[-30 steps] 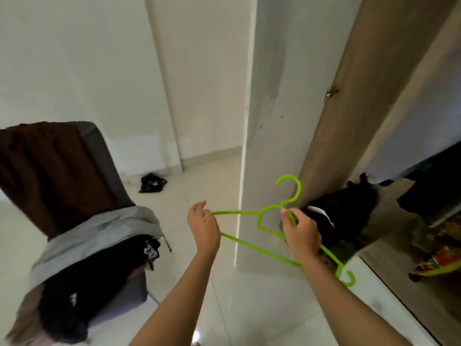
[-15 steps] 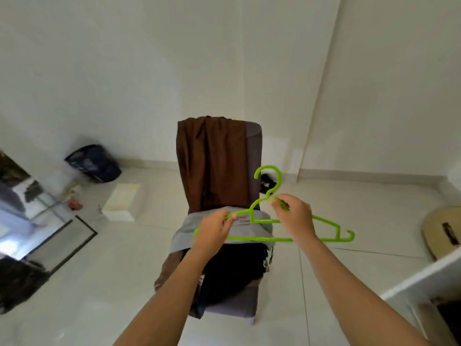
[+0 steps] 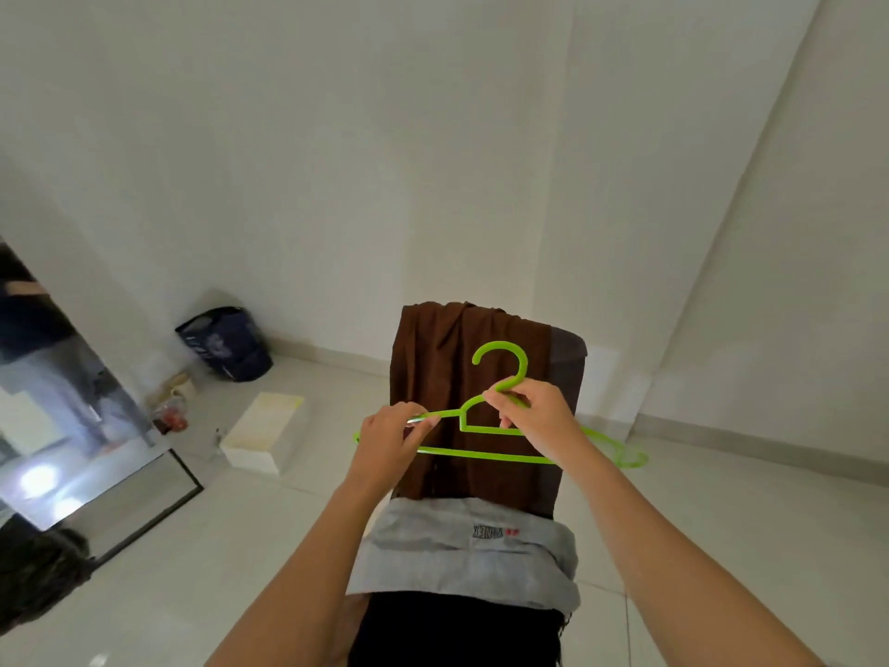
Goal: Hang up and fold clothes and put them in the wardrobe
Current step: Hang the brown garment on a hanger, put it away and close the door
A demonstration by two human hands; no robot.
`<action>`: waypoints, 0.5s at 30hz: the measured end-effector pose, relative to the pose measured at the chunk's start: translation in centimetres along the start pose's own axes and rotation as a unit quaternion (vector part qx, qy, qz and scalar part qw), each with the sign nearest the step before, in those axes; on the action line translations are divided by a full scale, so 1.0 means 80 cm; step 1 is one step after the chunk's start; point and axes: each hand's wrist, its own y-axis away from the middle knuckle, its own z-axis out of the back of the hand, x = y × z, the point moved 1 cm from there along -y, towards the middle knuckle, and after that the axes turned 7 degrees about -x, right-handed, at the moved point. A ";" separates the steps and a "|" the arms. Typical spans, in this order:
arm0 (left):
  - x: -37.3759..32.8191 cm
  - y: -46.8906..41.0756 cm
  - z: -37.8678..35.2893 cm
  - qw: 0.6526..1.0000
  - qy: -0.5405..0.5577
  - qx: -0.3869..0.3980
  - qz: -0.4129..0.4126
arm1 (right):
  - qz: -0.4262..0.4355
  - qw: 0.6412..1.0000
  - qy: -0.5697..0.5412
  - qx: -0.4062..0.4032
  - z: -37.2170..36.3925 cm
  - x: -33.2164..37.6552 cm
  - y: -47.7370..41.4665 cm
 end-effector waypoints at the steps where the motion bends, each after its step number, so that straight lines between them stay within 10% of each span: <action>1: 0.003 -0.012 -0.001 1.000 0.013 -0.001 0.012 | 0.005 1.000 -0.004 0.005 0.000 0.001 -0.015; 15: 0.065 -0.232 -0.055 0.997 0.073 -0.023 0.025 | -0.042 0.983 -0.026 -0.178 0.016 -0.016 -0.205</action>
